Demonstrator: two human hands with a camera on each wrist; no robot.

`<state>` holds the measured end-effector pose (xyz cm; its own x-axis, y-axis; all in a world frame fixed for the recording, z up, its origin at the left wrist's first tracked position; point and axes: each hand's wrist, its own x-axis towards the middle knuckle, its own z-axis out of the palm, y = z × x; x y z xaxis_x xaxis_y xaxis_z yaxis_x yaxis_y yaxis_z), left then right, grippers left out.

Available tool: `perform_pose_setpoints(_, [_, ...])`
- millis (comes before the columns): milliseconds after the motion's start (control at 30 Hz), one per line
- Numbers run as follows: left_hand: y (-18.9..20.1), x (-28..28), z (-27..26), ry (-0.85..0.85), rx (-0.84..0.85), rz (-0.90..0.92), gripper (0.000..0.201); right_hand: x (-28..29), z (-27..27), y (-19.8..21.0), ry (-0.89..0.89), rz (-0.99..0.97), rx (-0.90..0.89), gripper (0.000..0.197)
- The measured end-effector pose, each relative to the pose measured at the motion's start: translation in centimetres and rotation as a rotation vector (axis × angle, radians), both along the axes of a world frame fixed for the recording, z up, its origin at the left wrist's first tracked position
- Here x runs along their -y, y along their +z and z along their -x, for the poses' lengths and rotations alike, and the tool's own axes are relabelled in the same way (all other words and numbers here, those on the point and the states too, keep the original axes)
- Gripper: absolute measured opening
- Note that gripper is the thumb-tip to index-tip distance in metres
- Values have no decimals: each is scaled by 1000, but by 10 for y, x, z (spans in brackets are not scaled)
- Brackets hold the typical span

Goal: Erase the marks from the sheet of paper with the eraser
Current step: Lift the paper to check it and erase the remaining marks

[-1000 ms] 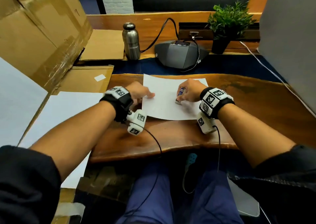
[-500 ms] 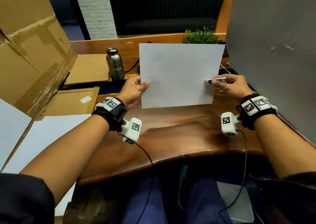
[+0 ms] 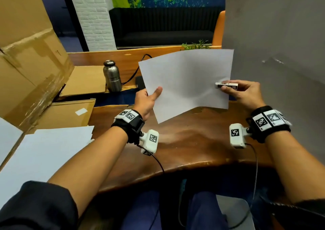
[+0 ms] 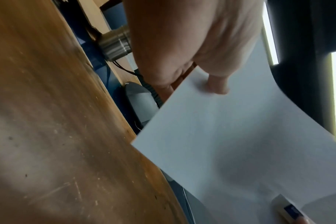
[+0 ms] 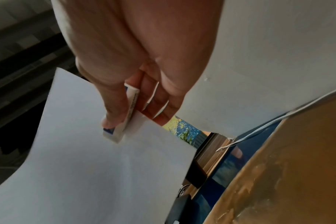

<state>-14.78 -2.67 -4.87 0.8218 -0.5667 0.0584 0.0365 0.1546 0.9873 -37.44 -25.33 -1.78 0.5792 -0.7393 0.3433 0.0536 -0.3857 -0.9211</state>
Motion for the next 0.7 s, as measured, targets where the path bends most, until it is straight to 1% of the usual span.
perform_pose_setpoints(67, [-1, 5, 1, 3, 21, -30, 27, 2, 5, 1, -8, -20, -12, 25])
perform_pose_setpoints(133, [-1, 11, 0, -25, 45, -77, 26, 6, 8, 3, -63, -45, 12, 26])
perform_pose_setpoints(233, [1, 28, 0, -48, 92, -145, 35, 21, 10, 7, -171, -66, 34, 26])
perform_pose_setpoints(367, [7, 63, -3, -35, 109, -211, 56, 57, 8, 7, -315, -64, -90, 9])
perform_pose_setpoints(467, [11, 98, -4, -64, 106, -258, 59, 84, 7, -1, -405, -22, -194, 12])
perform_pose_setpoints(600, [6, 141, -9, -122, 142, -347, 53, 96, 5, -17, -390, 8, -296, 10])
perform_pose_setpoints(700, [-13, 175, -21, -162, 198, -444, 54, 106, 3, -32, -319, 25, -449, 9])
